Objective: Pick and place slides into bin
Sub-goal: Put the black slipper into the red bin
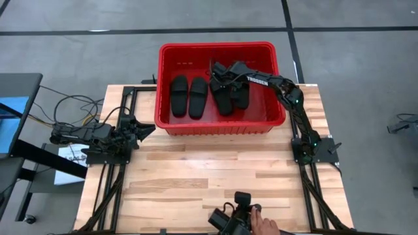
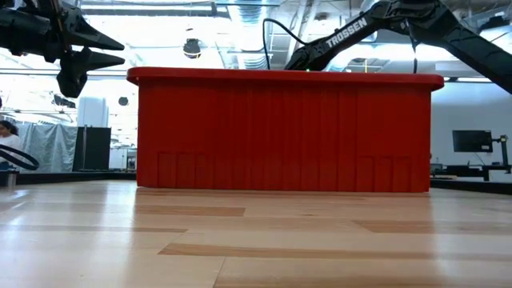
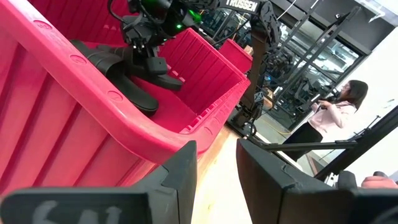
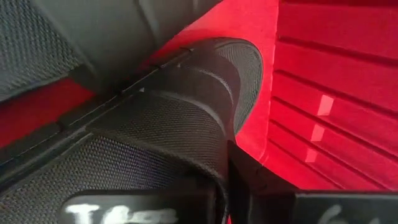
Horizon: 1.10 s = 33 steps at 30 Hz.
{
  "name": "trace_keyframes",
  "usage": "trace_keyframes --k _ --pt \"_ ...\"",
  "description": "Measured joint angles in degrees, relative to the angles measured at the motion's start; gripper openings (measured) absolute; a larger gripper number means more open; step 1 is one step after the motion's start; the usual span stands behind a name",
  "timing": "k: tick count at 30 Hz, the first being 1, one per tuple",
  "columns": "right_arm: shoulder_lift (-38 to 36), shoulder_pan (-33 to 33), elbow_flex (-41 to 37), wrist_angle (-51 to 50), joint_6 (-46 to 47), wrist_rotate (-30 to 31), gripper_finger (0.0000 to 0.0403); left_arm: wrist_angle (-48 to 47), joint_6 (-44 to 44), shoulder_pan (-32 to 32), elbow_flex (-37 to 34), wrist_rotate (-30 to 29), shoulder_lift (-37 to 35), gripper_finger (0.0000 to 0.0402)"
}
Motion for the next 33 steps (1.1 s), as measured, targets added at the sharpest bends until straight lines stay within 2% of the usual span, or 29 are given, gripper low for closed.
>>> trace_keyframes --k 9,22,33 --pt "0.00 -0.13 0.00 1.58 -1.99 1.35 0.0003 0.00 -0.01 0.00 0.02 0.00 0.01 0.0103" --pt "0.00 -0.13 0.00 1.58 -2.10 1.13 0.0049 0.00 -0.02 -0.02 0.02 0.00 0.02 0.0103" --pt "0.00 -0.13 0.00 1.58 -2.04 0.95 0.0052 0.01 -0.02 -0.01 0.01 0.01 0.01 0.0103"
